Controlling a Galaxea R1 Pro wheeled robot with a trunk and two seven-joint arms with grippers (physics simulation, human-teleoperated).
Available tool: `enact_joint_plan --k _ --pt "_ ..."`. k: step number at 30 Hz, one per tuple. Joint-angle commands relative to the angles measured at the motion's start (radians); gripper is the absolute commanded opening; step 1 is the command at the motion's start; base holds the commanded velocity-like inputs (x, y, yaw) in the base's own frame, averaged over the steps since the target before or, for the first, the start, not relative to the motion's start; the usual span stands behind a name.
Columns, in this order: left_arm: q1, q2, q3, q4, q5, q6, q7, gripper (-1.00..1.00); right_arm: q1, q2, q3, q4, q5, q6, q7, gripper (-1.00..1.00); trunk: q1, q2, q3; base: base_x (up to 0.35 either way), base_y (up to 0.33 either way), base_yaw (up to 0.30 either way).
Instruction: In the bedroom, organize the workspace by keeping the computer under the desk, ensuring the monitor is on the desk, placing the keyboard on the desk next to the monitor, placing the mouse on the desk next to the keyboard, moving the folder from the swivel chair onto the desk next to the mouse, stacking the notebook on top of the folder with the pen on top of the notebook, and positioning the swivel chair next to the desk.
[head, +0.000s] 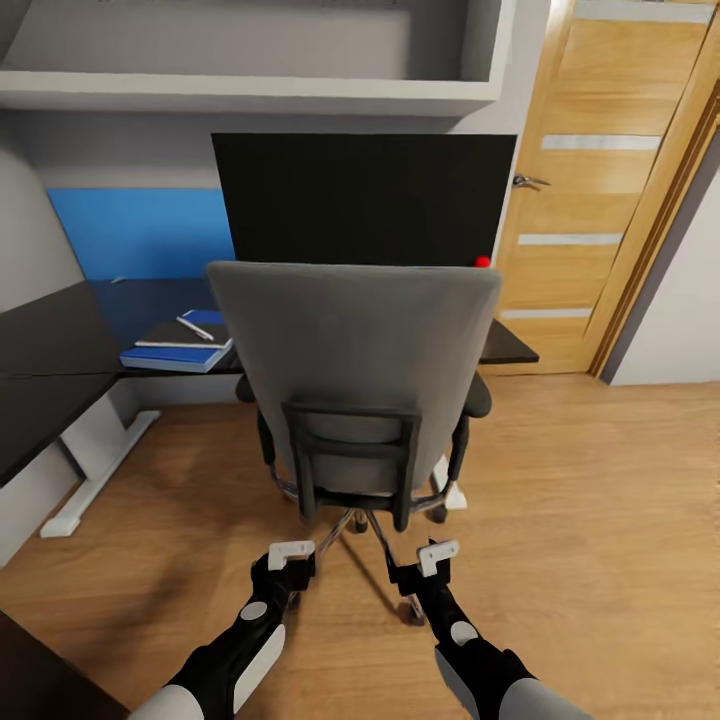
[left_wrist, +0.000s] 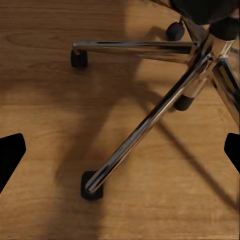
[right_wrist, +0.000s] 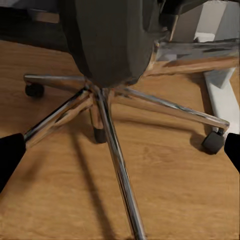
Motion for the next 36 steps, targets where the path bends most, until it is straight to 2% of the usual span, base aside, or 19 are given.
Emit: enact_joint_plan --k 1,8,11,16,18,20,22,26,29,30,36 --pt "-0.001 0.001 -0.008 0.0 0.011 -0.006 0.007 1.0 -0.001 0.0 0.008 0.001 -0.005 -0.003 -0.007 1.0 -0.001 0.0 -0.001 -0.33 0.002 0.0" --pt "-0.001 0.001 -0.008 0.008 0.012 -0.005 0.009 1.0 -0.001 -0.007 0.007 0.016 -0.006 -0.003 -0.006 1.0 -0.001 0.0 -0.001 -0.334 0.001 0.0" --pt "-0.001 -0.002 -0.009 0.045 0.011 -0.004 0.009 1.0 -0.001 -0.018 0.006 0.04 -0.007 -0.004 -0.006 1.0 -0.001 0.0 -0.001 -0.335 0.0 0.0" --pt "-0.001 -0.005 -0.01 0.138 0.012 -0.006 0.009 1.0 -0.001 -0.038 0.006 0.082 -0.013 -0.004 -0.019 1.0 -0.02 0.035 0.015 -0.336 -0.021 0.0" --pt "-0.001 -0.006 -0.009 0.201 0.014 -0.023 0.009 1.0 -0.001 -0.053 0.005 0.135 -0.037 -0.005 -0.028 1.0 -0.028 0.049 0.021 -0.336 -0.032 0.0" --pt "-0.001 -0.007 -0.008 0.315 0.051 -0.103 0.009 1.0 0.0 -0.062 0.006 0.229 -0.102 -0.026 -0.034 1.0 -0.035 0.063 0.027 -0.142 -0.008 0.0" --pt "0.0 -0.007 -0.008 0.381 0.077 -0.141 0.009 1.0 0.008 -0.073 0.005 0.272 -0.129 -0.055 -0.036 1.0 -0.043 0.077 0.034 -0.05 -0.003 0.0" --pt "-0.001 -0.006 -0.007 0.447 0.093 -0.17 0.009 1.0 0.037 -0.105 0.006 0.292 -0.16 -0.092 -0.036 1.0 -0.058 0.105 0.046 -0.021 -0.001 0.0" --pt "-0.002 -0.005 -0.006 0.505 0.098 -0.189 0.009 1.0 0.076 -0.129 0.006 0.3 -0.207 -0.127 -0.036 1.0 -0.07 0.126 0.056 -0.005 0.0 0.0" --pt "-0.001 -0.005 -0.007 0.515 0.099 -0.198 0.008 1.0 0.087 -0.132 0.006 0.301 -0.22 -0.134 -0.035 1.0 -0.074 0.133 0.059 -0.001 0.0 0.0" --pt "0.0 -0.004 -0.005 0.525 0.102 -0.215 0.009 1.0 0.102 -0.122 0.012 0.302 -0.229 -0.155 -0.036 1.0 -0.097 0.175 0.078 0.0 0.0 0.0"
